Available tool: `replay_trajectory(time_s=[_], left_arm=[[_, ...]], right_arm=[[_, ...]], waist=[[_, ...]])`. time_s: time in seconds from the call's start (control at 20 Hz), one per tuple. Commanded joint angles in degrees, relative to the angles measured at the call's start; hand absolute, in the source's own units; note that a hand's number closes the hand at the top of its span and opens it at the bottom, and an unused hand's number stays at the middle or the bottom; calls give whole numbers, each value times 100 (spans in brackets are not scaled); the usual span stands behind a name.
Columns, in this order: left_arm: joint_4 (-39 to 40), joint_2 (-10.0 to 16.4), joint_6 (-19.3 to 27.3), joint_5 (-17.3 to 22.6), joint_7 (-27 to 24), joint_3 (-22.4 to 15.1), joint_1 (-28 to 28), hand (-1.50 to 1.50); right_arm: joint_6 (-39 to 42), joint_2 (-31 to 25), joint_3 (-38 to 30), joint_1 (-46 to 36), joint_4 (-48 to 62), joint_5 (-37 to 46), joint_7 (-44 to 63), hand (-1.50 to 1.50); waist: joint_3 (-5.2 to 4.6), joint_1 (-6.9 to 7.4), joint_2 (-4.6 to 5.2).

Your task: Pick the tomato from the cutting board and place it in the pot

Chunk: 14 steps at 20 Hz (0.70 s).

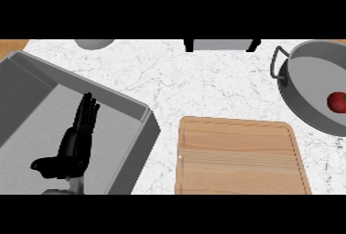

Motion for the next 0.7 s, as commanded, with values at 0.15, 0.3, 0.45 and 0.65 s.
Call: replay_trajectory(time_s=[0.15, 0.3, 0.45, 0.65], left_arm=[[0, 98, -307, 182, -206, 154, 180, 0], [39, -184, -36, -53, 41, -31, -55, 0], [-331, -165, 52, -180, 59, -128, 336, 0], [379, -146, -49, -70, 210, 229, -545, 0]], right_arm=[[462, -317, -271, 861, -406, -1080, -1000, -150], [329, -188, -280, 862, -268, -1581, -1531, -150], [869, -356, -280, 1509, -826, -1816, -1417, -150], [869, -46, 32, 1963, -1640, -1968, -1004, -150]], waist=[[-40, -10, 13], [-37, 19, 26], [-40, -24, 1], [-47, -81, -1]])
